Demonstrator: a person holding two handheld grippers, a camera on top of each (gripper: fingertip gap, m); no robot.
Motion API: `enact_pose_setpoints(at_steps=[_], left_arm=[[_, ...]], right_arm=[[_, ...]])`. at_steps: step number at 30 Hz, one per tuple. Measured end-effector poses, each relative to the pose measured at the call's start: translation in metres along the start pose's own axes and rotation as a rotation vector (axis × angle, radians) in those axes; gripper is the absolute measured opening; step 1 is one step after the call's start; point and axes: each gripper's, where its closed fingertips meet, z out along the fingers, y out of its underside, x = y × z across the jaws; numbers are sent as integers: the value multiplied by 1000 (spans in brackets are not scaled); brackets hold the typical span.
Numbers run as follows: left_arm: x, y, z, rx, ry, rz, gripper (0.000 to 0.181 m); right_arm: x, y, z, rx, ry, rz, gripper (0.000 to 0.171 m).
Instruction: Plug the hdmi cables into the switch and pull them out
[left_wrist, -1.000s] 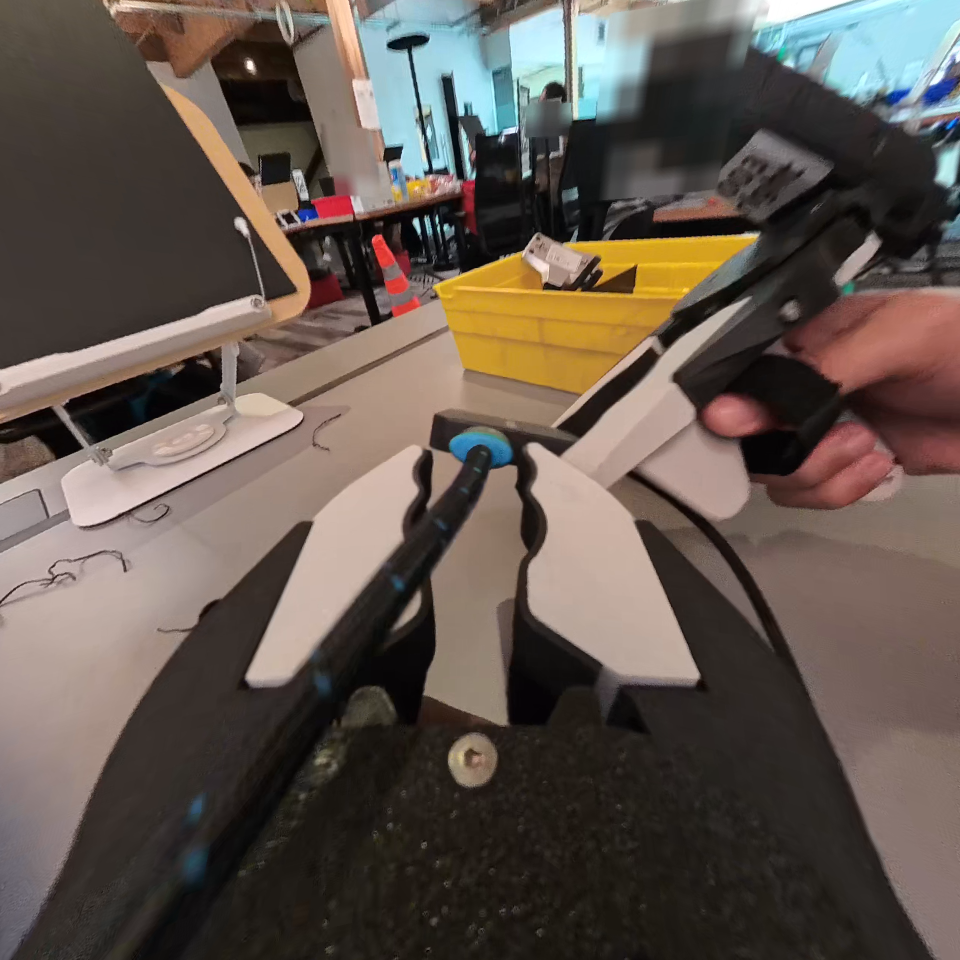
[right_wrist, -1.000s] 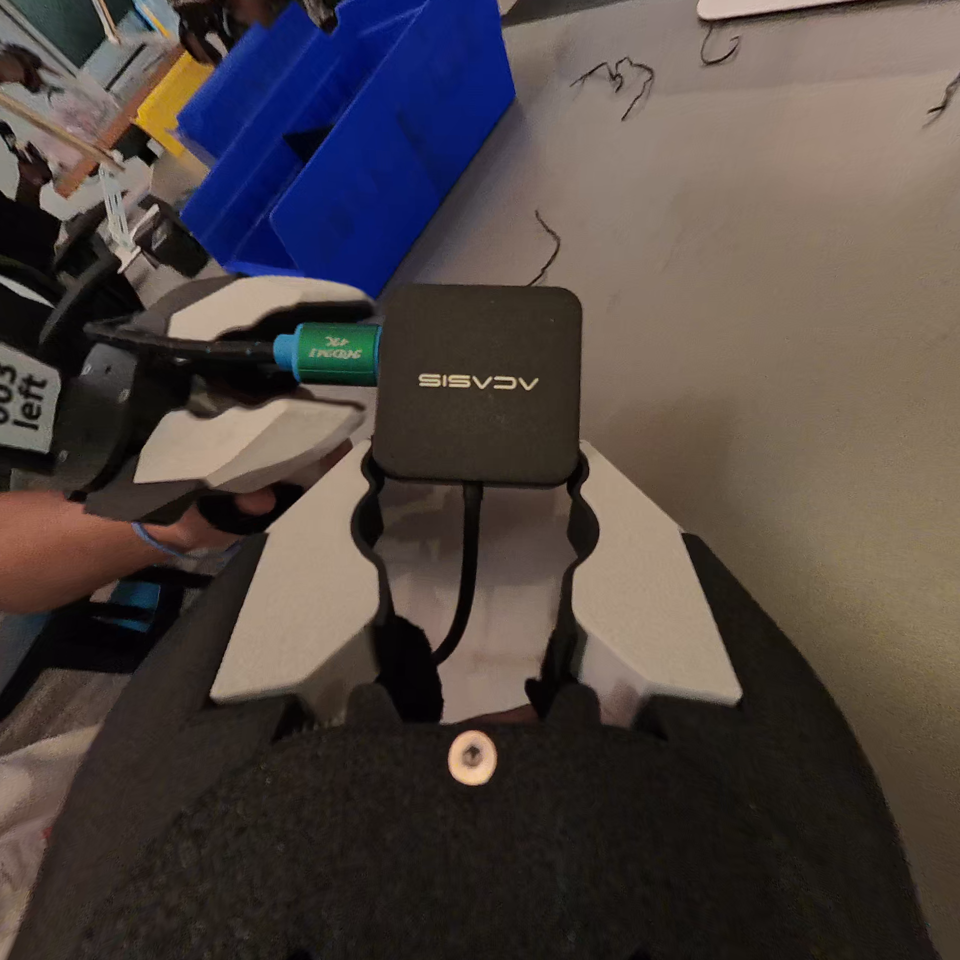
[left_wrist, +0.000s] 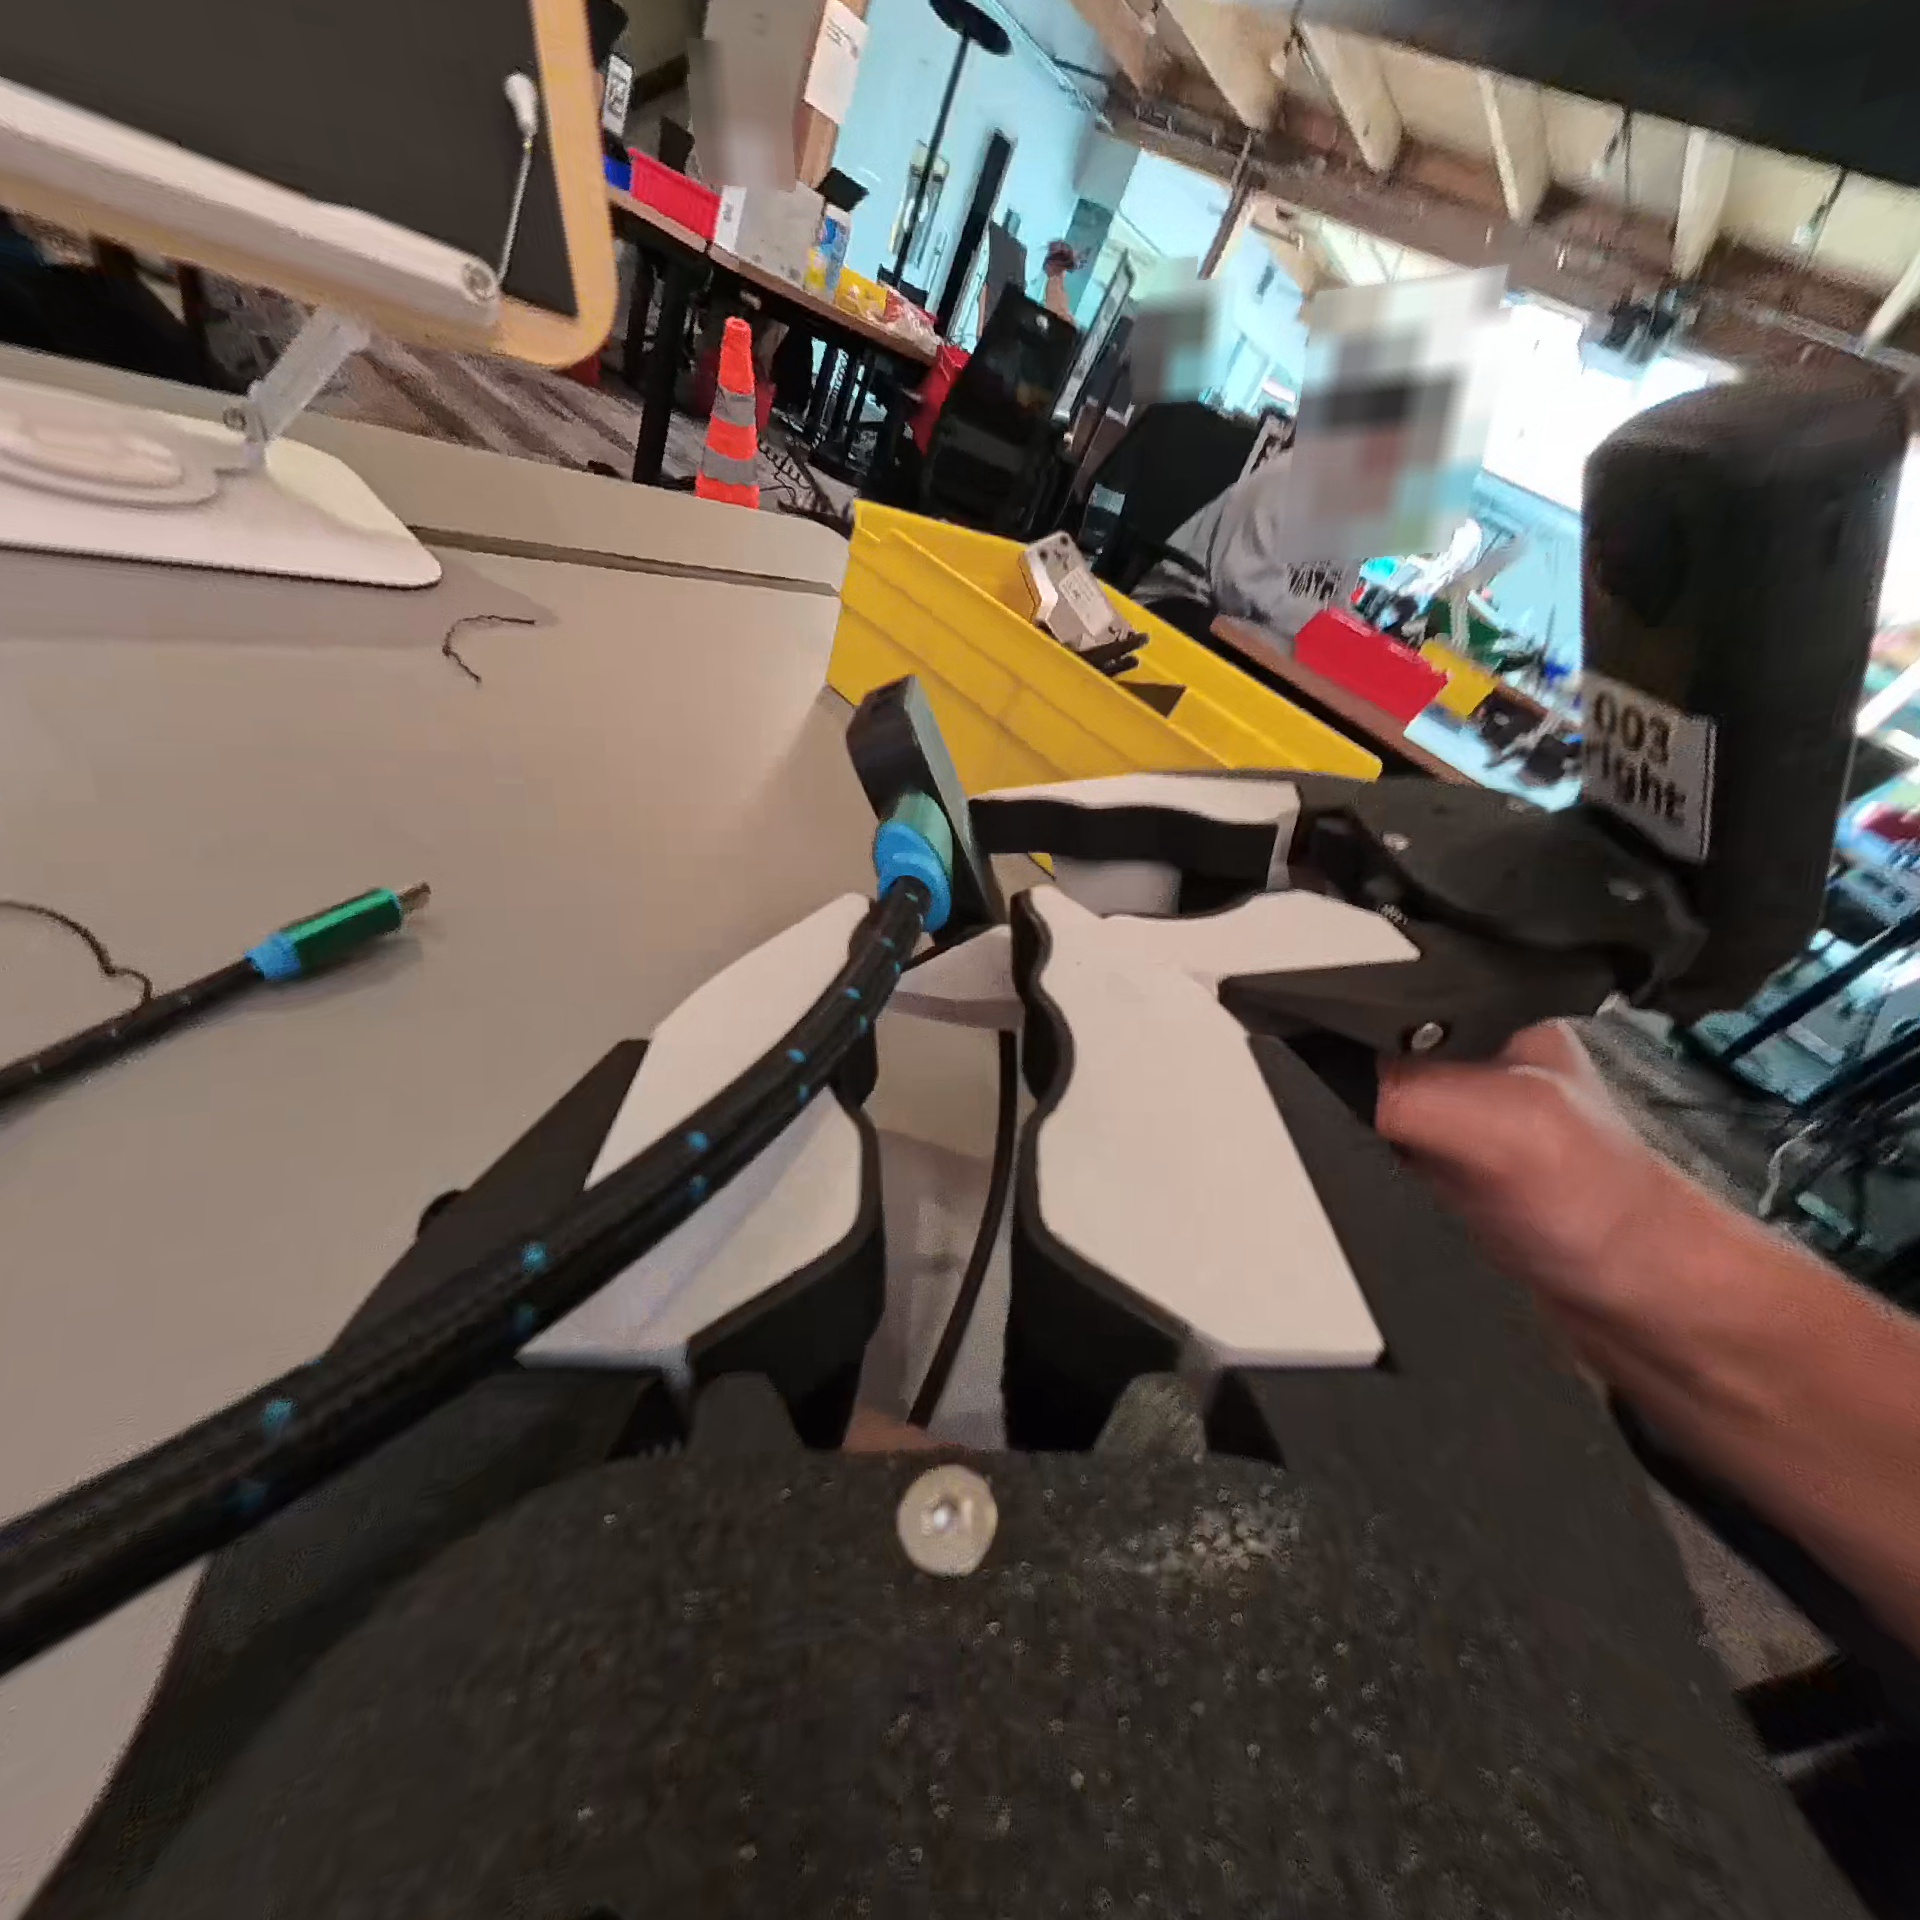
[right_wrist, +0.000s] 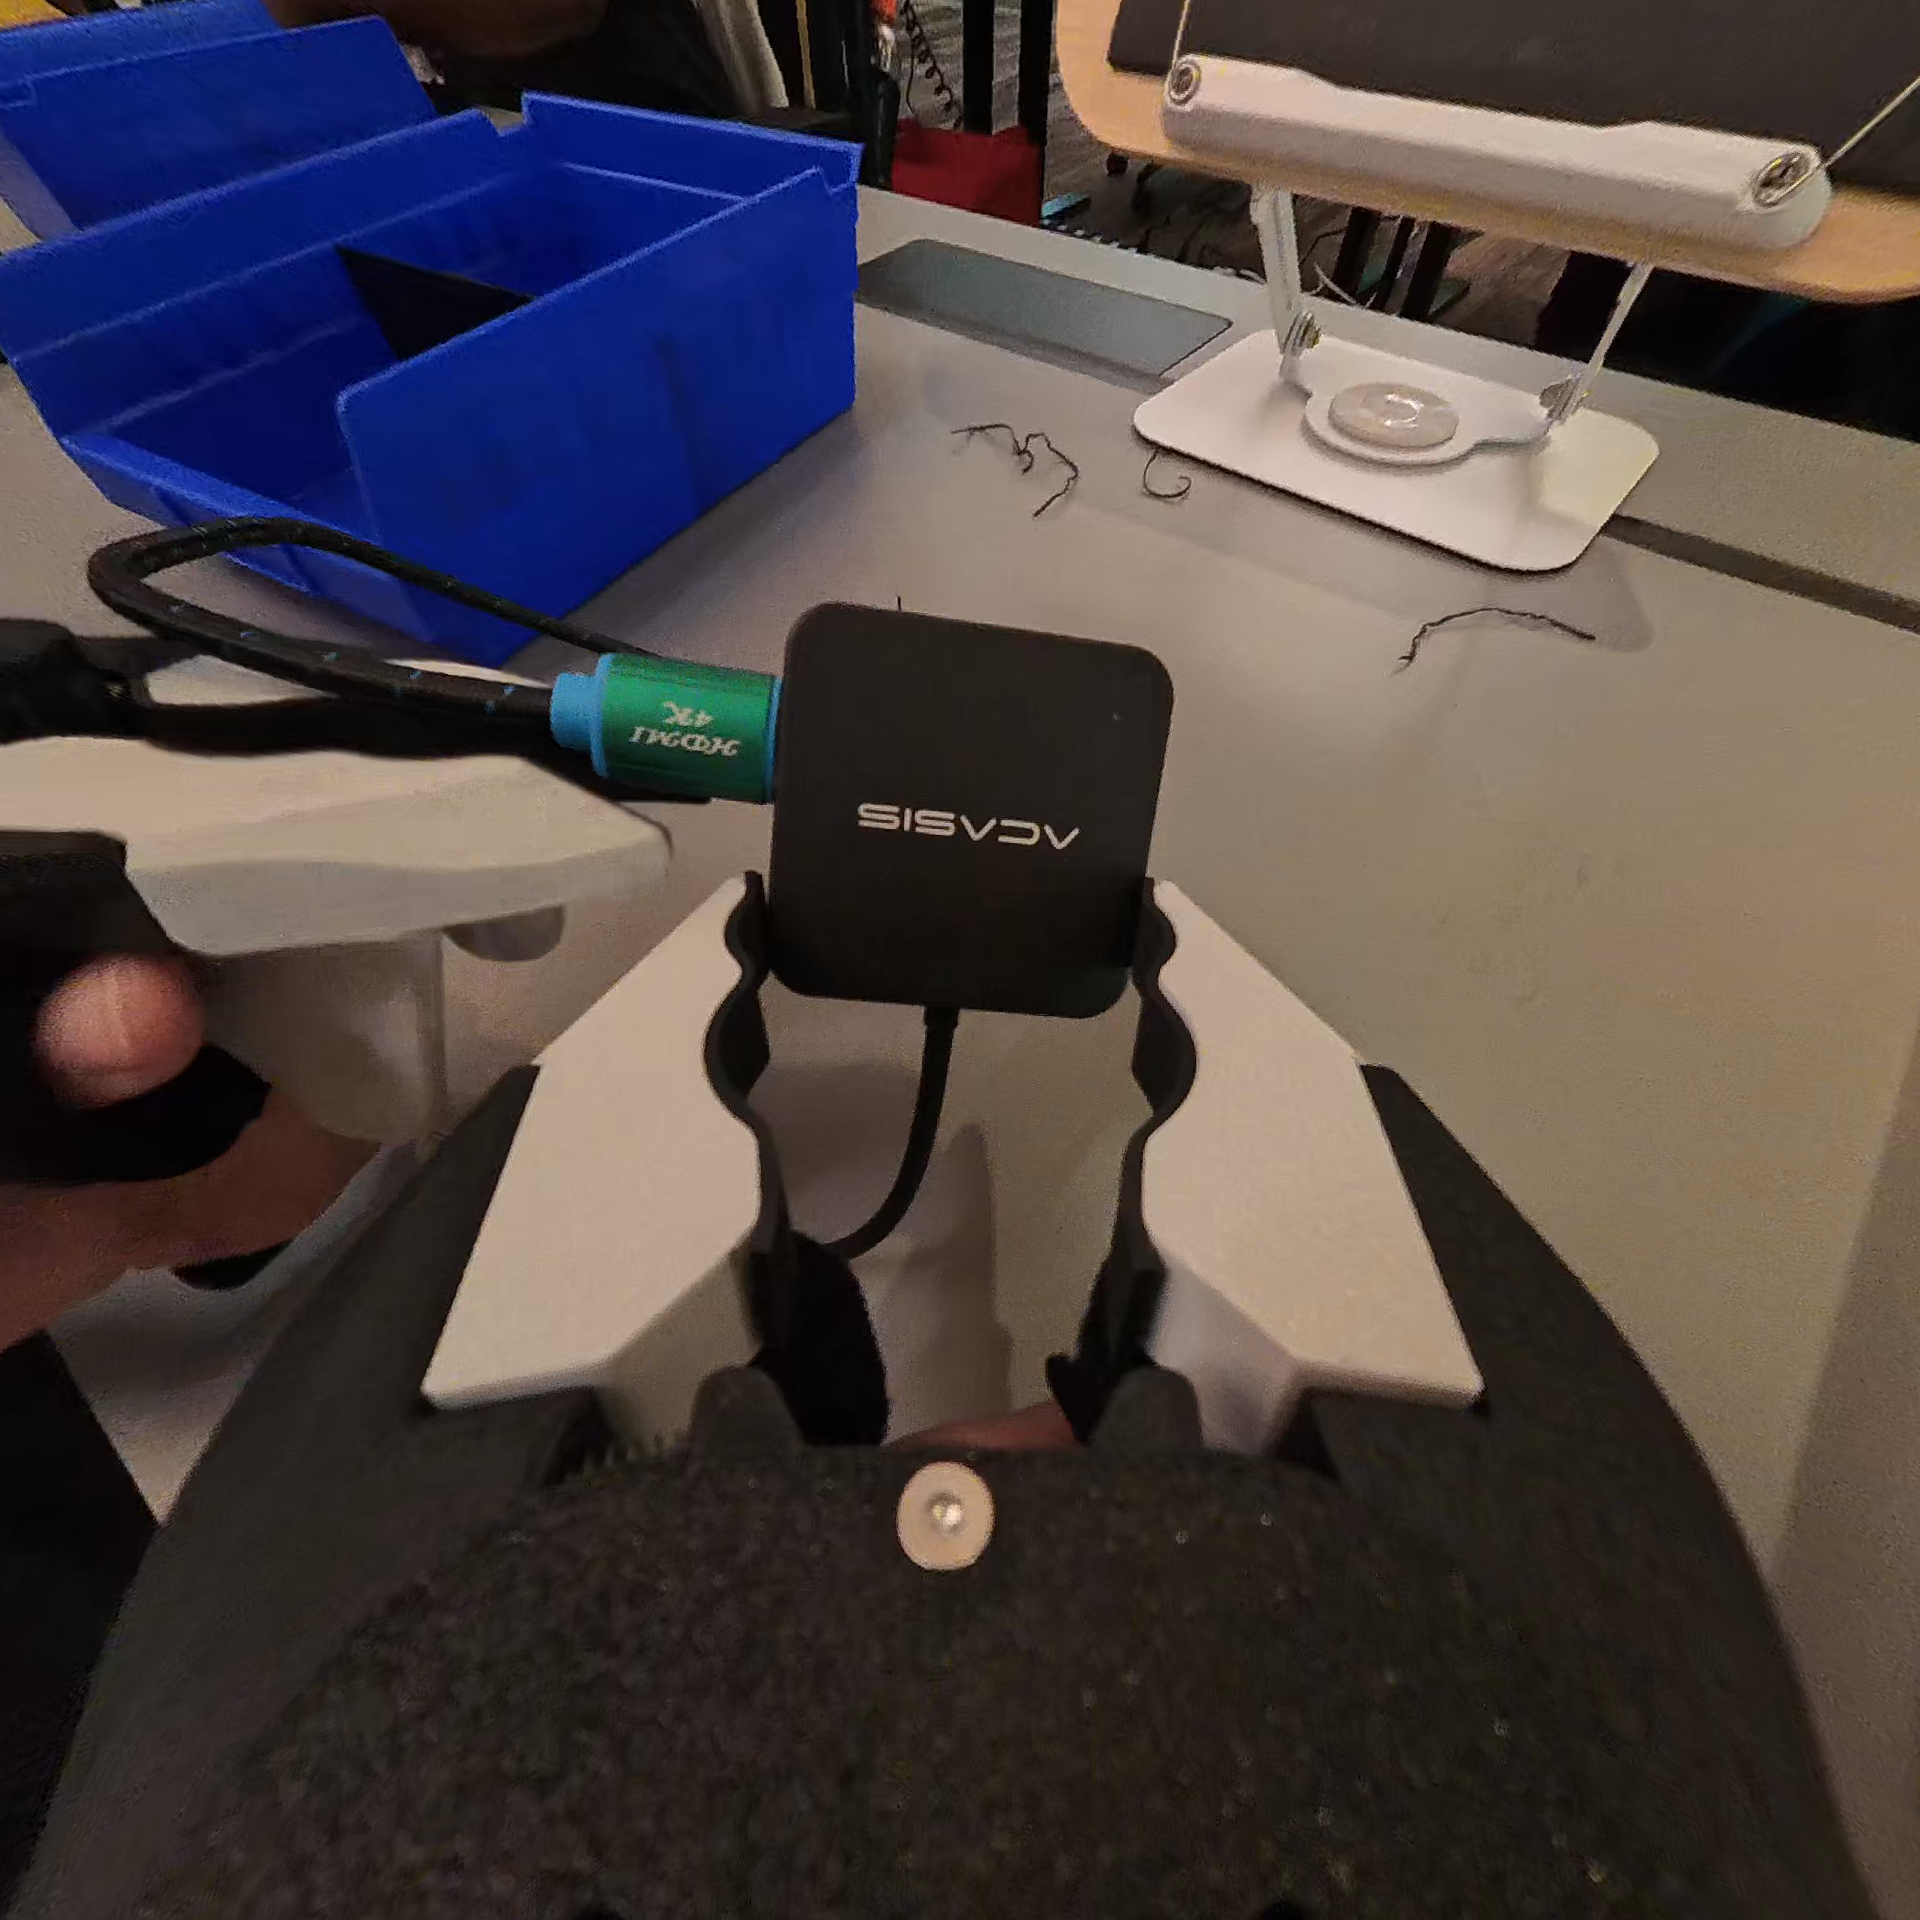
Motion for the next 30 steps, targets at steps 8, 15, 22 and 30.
enact_pose_setpoints(at_steps=[8, 15, 22, 30], left_arm=[[-16, 0, 4, 33, -147, 28, 28], [-18, -1, 3, 49, -137, -31, 20], [-11, 4, 11, -50, -39, -78, 11], [-16, -13, -11, -21, -69, 44, 11]], right_arm=[[1, 2, 1, 30, 19, 14, 70], [-1, 8, 6, 15, -1, 37, 70], [6, 17, 10, -5, 48, 94, 69], [73, 2, -7, 98, 179, 373, 68]])
